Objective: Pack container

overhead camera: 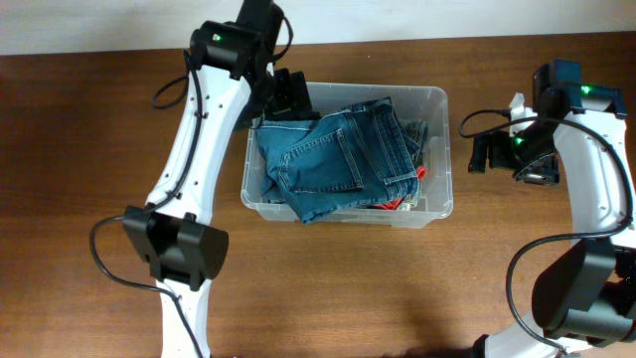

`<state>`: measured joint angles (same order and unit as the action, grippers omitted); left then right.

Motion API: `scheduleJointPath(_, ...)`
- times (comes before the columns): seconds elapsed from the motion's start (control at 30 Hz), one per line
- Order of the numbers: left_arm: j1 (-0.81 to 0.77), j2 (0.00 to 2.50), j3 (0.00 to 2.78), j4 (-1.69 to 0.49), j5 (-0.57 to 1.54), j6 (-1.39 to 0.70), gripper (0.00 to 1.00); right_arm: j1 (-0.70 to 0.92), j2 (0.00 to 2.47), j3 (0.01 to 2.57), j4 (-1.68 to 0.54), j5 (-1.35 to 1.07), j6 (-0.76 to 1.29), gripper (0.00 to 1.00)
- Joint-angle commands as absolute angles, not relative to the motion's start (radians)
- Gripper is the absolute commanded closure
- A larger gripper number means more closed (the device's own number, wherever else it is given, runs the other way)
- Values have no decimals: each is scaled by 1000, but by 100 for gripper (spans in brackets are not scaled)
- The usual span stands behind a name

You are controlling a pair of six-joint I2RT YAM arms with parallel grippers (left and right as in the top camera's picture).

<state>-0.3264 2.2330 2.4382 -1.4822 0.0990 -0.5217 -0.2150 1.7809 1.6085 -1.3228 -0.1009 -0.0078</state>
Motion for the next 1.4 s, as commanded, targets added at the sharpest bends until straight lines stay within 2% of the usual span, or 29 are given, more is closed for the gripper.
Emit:
scheduleJointPath(0.0, -324, 2233, 2339, -1428, 173, -538, 1, -210, 1762, 1625, -1322, -93, -7, 2)
scheduleJointPath(0.27, -318, 2233, 2190, -1394, 172, -538, 2, -210, 1762, 1625, -1322, -93, -7, 2)
scheduleJointPath(0.4, -318, 2233, 2190, -1366, 169, -538, 11, -210, 1762, 1625, -1322, -93, -7, 2)
scheduleJointPath(0.47, -318, 2234, 2190, -1354, 169, -538, 28, -210, 1762, 1625, -1322, -93, -7, 2)
scheduleJointPath(0.5, -318, 2234, 2190, -1354, 169, -538, 42, -210, 1762, 1625, -1322, -93, -7, 2)
scheduleJointPath(0.57, -318, 2234, 2190, -1354, 169, -538, 58, -210, 1762, 1625, -1322, -93, -7, 2)
scheduleJointPath(0.73, -318, 2234, 2190, -1347, 169, -536, 86, -210, 1762, 1625, -1322, -93, -7, 2)
scheduleJointPath(0.83, -324, 2234, 2191, -1315, 191, -473, 96, -210, 1762, 1625, -1322, -93, -7, 2)
scheduleJointPath(1.0, -347, 2231, 2192, -1242, 171, -287, 99, -210, 1762, 1625, -1322, -93, -7, 2)
scheduleJointPath(1.1, -347, 2213, 2196, -1207, 95, -263, 100, -210, 1762, 1625, -1322, -93, -7, 2)
scheduleJointPath(1.37, -403, 2111, 2196, -1131, 89, -105, 99, -210, 1762, 1625, -1322, -93, -7, 2)
